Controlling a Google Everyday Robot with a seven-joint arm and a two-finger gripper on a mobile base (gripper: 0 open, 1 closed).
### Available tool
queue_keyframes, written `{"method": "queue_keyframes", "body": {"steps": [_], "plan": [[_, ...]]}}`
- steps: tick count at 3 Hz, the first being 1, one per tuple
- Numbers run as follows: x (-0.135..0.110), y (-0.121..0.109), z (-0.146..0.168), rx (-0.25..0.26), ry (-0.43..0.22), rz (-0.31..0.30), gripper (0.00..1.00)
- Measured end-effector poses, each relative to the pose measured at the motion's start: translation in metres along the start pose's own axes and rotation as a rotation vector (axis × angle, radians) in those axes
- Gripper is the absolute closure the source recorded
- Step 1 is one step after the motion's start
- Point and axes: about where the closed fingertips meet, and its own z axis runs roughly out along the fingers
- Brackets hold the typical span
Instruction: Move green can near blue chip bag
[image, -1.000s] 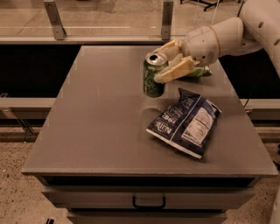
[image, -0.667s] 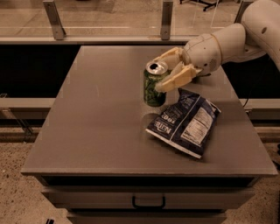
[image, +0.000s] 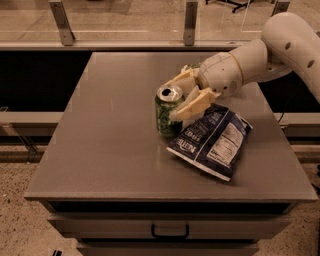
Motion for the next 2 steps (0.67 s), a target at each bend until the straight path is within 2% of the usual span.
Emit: {"method": "queue_keyframes", "body": {"steps": [1,2], "plan": [[0.0045,0.0033,0.0053,-0.009,0.006,0.005,0.84],[0.0081,0.0050,0.0078,-0.017,0.009,0.014,0.61]]}}
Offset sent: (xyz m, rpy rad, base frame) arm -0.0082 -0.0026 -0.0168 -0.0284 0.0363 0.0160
